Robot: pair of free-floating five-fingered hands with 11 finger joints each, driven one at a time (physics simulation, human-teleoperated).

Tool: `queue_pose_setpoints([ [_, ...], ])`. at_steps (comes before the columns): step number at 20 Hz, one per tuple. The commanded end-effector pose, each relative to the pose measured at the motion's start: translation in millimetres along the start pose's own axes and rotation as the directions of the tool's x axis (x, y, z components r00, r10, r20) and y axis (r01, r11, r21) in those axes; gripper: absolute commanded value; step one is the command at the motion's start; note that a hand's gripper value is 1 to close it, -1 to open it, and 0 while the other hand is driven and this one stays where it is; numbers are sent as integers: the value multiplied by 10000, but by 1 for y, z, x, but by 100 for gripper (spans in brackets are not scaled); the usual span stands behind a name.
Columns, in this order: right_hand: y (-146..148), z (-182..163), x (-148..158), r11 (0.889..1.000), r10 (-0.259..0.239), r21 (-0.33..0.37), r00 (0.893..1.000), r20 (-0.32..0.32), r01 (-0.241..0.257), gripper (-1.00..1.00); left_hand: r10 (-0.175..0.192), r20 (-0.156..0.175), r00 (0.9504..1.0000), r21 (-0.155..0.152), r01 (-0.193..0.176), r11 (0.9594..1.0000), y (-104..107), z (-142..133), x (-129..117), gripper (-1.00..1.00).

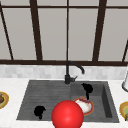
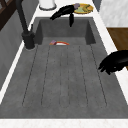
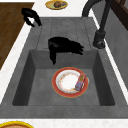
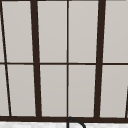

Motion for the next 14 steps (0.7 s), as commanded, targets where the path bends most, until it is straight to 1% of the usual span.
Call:
queue_pose_setpoints([
  [1, 2, 31, 3, 9997, -224, -104, 9997, -58, 223, -100, 0, 0, 10000, 0, 0, 10000, 0, 0, 0, 0],
  [5, 5, 64, 5, 9992, -378, -108, 9990, -221, 375, -100, 0, 0, 10000, 0, 0, 10000, 0, 0, 0, 0],
  [14, 5, 133, 9, 9978, -657, -119, 9975, -263, 654, -100, 0, 0, 10000, 0, 0, 10000, 0, 0, 0, 0],
])
